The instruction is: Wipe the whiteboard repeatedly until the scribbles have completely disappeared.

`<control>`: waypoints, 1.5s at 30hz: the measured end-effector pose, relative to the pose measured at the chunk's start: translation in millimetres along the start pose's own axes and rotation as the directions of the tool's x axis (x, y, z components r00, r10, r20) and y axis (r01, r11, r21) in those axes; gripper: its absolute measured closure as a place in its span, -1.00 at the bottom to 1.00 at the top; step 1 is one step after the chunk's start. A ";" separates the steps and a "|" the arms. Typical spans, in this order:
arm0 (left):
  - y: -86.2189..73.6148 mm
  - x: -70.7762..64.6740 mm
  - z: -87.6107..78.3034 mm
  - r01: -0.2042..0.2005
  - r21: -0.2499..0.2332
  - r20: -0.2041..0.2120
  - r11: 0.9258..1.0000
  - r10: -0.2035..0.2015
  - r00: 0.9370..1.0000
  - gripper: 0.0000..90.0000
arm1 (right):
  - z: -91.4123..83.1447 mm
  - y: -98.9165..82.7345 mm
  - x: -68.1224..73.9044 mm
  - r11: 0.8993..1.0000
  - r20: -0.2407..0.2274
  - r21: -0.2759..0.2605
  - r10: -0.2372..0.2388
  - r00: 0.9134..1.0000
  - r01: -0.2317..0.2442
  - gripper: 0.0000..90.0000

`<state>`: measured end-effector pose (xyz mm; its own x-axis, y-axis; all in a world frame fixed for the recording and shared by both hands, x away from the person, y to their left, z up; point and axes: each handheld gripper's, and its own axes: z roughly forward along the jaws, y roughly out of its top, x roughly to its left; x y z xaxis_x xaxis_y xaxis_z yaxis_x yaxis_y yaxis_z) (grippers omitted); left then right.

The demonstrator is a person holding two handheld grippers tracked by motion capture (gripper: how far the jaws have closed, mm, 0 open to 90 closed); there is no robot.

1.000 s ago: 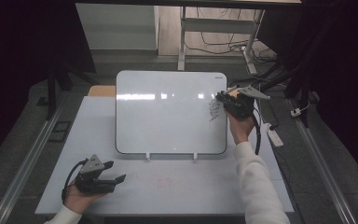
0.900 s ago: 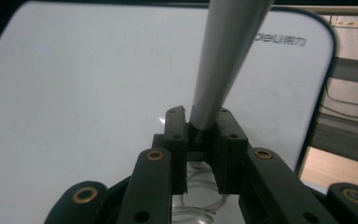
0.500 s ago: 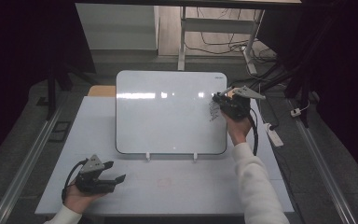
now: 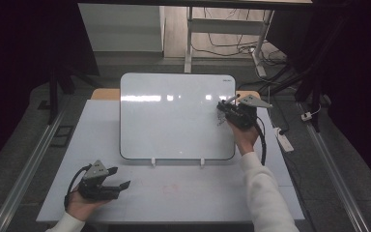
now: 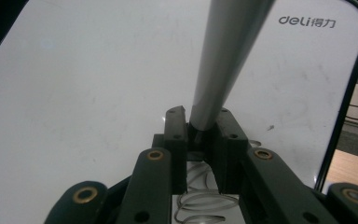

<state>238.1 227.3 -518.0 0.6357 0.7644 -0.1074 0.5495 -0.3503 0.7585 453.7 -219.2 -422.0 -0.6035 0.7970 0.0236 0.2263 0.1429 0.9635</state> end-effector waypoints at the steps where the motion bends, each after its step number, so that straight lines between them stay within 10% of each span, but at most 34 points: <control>1: -0.1 -0.5 -0.2 -0.003 0.001 0.001 1.000 0.003 1.000 -0.40 | 0.0 0.0 0.0 1.000 0.000 0.000 0.000 1.000 0.000 0.73; 4: 0.0 -1.3 -1.8 -0.004 -0.006 0.000 1.000 0.004 1.000 -0.40 | -3.0 0.3 -7.6 0.998 0.042 -0.033 0.046 0.998 -0.045 0.73; 9: 0.1 -0.4 0.7 -0.004 0.004 0.001 1.000 0.004 1.000 -0.40 | 2.8 -2.6 9.8 0.998 -0.034 0.025 -0.049 0.998 0.050 0.73; 14: -0.2 -1.0 -1.7 -0.003 -0.006 -0.002 1.000 0.003 1.000 -0.40 | -4.6 -1.3 -10.8 0.995 0.040 -0.050 0.083 0.996 -0.081 0.73; 18: 0.2 0.5 1.3 -0.002 0.005 -0.001 1.000 0.002 1.000 -0.40 | 1.7 -6.3 7.9 1.000 -0.044 0.003 0.001 0.999 -0.001 0.73; 20: 0.2 -1.1 1.3 -0.008 0.006 0.001 1.000 0.008 1.000 -0.40 | 2.3 -5.7 9.6 0.999 -0.038 0.016 -0.034 0.999 0.035 0.73; 24: -0.2 -1.6 -1.6 -0.006 -0.006 -0.002 1.000 0.006 1.000 -0.40 | -7.6 -0.8 -11.0 0.998 0.078 -0.041 0.050 0.996 -0.047 0.73; 30: 0.3 -0.3 1.3 -0.004 0.005 0.001 1.000 0.004 1.000 -0.40 | -4.6 -4.4 4.2 0.998 -0.003 0.029 -0.049 0.999 0.049 0.73; 35: 0.0 -1.1 -1.3 -0.002 -0.006 -0.002 1.000 0.002 1.000 -0.40 | -11.8 2.1 -20.4 0.997 0.085 -0.038 0.072 0.994 -0.069 0.73; 41: 0.2 0.0 1.8 0.000 0.006 0.002 1.000 0.000 1.000 -0.40 | -5.1 -2.8 2.1 0.997 -0.008 0.041 -0.062 0.998 0.062 0.73; 45: 0.5 -2.0 -0.1 -0.003 -0.003 0.001 1.000 0.003 1.000 -0.40 | -9.2 4.8 -16.5 0.999 0.083 -0.022 0.037 0.996 -0.036 0.73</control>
<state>237.1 225.6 -517.3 0.6378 0.7629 -0.1059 0.5462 -0.3510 0.7606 457.6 -237.0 -415.3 -0.5295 0.8475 0.0373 0.2307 0.1015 0.9677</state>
